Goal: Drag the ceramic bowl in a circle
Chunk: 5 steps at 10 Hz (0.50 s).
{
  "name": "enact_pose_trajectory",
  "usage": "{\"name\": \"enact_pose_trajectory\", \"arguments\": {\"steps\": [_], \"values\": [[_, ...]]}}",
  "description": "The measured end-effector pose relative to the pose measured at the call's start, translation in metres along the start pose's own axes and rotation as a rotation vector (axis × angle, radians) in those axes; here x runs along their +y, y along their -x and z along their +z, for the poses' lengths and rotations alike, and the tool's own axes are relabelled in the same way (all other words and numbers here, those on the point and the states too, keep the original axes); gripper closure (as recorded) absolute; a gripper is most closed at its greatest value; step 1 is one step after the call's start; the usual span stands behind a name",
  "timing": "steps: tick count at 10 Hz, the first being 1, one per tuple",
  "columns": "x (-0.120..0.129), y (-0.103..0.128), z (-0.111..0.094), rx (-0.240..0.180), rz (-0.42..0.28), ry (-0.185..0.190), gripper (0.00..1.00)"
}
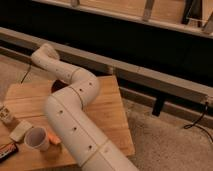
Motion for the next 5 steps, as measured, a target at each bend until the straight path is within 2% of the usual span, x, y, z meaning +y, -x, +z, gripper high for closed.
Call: {"name": "enact_pose_trajectory", "arguments": {"steps": [1, 2, 3, 4, 5], "values": [[-0.016, -0.012, 0.007, 0.029, -0.023, -0.030, 1.00], [-0.026, -0.026, 0.014, 0.061, -0.079, -0.064, 1.00], [-0.025, -0.035, 0.017, 0.075, -0.133, -0.079, 1.00], [-0.014, -0.044, 0.018, 0.078, -0.206, -0.082, 1.00], [0.021, -0.059, 0.014, 0.062, -0.324, -0.055, 1.00]]}}
